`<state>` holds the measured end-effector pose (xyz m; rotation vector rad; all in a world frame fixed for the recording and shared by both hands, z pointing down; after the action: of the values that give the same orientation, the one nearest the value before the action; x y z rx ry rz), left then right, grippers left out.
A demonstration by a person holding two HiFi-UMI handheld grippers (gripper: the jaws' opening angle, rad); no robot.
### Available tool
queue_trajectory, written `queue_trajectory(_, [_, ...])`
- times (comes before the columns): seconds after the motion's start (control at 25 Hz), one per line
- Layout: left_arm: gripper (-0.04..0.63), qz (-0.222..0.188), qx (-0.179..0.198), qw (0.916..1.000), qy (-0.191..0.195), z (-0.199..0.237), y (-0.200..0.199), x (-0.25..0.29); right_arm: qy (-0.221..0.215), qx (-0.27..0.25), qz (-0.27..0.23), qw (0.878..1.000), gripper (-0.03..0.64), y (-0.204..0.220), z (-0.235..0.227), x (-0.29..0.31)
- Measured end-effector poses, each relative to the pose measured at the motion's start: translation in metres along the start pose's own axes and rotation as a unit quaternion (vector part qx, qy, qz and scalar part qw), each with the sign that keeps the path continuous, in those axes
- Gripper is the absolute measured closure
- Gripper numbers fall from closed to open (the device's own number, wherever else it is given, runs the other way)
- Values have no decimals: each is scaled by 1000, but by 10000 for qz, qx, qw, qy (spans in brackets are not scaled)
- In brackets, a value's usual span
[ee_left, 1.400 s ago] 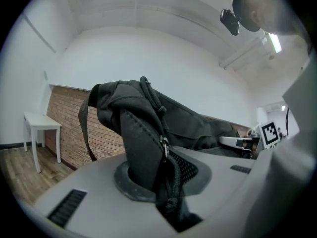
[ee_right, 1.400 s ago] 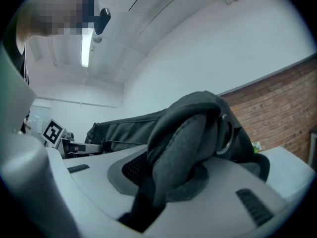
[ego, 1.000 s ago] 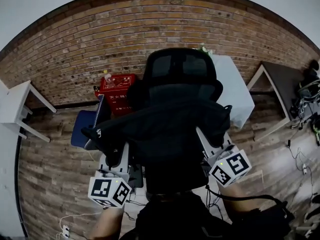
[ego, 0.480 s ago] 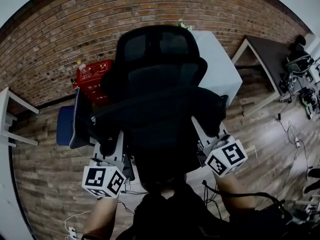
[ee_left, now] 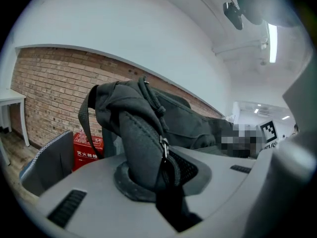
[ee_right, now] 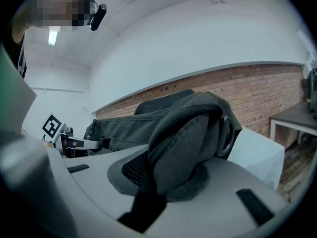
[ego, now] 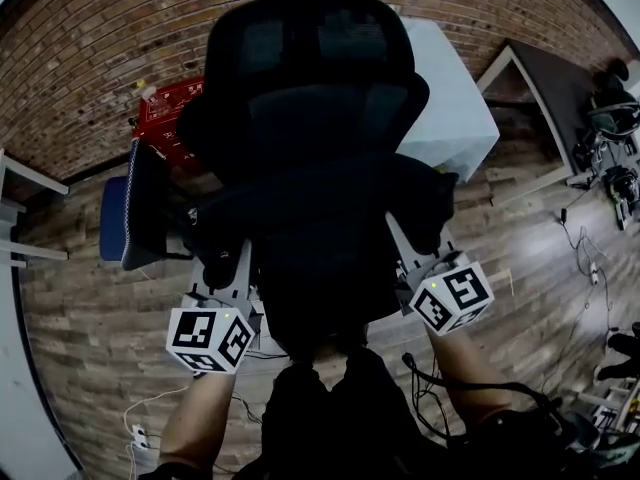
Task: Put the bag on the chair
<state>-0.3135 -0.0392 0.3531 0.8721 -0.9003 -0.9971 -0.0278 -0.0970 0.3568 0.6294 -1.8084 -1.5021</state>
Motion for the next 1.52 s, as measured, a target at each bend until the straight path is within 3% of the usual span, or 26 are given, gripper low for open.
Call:
queue_trajectory(0.56, [517, 750, -198, 9967, -239, 42, 89, 46, -96, 171, 802, 9966, 529, 93, -26, 43])
queue_trajectory(1.52, [518, 1407, -349, 9873, -645, 91, 214, 109, -94, 233, 1628, 9863, 527, 229, -64, 94])
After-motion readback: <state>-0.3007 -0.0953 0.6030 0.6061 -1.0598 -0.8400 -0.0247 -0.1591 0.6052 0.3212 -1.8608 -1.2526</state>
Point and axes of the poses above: the fingertips, and each gripper's own axes: x forward along the fingers, z to its left, y out of its underside, the point moved 6 cm from there along -x, backward along the fingers, and after that the axes turned 5 degrees about -x, right-handed, at the moved point
